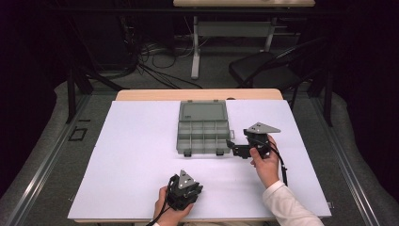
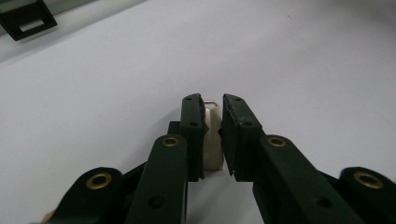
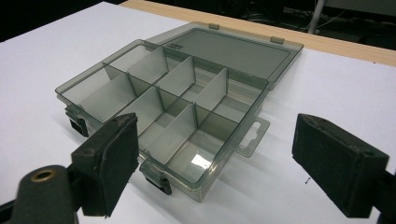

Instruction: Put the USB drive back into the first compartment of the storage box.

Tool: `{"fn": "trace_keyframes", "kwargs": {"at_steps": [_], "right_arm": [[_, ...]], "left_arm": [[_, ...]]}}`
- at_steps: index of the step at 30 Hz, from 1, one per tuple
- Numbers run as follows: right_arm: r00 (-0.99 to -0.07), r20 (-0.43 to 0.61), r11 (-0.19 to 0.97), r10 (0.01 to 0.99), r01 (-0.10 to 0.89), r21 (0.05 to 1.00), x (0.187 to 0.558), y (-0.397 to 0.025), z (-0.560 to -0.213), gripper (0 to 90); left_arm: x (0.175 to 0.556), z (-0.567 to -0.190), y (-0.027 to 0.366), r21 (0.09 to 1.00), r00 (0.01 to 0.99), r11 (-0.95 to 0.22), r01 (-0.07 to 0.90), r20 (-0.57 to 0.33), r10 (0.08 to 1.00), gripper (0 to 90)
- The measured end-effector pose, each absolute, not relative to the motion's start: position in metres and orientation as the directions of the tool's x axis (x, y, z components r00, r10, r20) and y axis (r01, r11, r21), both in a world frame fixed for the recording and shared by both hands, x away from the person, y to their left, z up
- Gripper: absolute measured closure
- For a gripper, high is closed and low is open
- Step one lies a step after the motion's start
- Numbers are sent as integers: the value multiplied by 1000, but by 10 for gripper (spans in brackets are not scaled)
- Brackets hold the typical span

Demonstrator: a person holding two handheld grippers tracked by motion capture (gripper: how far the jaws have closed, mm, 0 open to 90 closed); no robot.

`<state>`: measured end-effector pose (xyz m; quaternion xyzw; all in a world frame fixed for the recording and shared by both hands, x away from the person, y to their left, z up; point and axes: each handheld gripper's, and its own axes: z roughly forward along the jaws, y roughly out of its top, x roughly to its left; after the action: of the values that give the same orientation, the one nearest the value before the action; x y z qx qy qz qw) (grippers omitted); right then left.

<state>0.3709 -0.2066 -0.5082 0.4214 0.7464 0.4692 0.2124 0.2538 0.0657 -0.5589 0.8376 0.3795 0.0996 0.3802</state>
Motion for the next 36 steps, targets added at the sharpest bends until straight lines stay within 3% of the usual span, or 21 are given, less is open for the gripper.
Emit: {"fn": "trace_keyframes", "kwargs": {"at_steps": [22, 36], "right_arm": [[-552, 80, 201, 830, 430, 880, 372, -208, -508, 144], [-545, 84, 194, 834, 432, 881, 372, -210, -508, 144]], "left_arm": [[270, -540, 83, 730, 666, -354, 584, -182, 724, 793], [303, -513, 89, 733, 653, -355, 580, -157, 741, 793]]}}
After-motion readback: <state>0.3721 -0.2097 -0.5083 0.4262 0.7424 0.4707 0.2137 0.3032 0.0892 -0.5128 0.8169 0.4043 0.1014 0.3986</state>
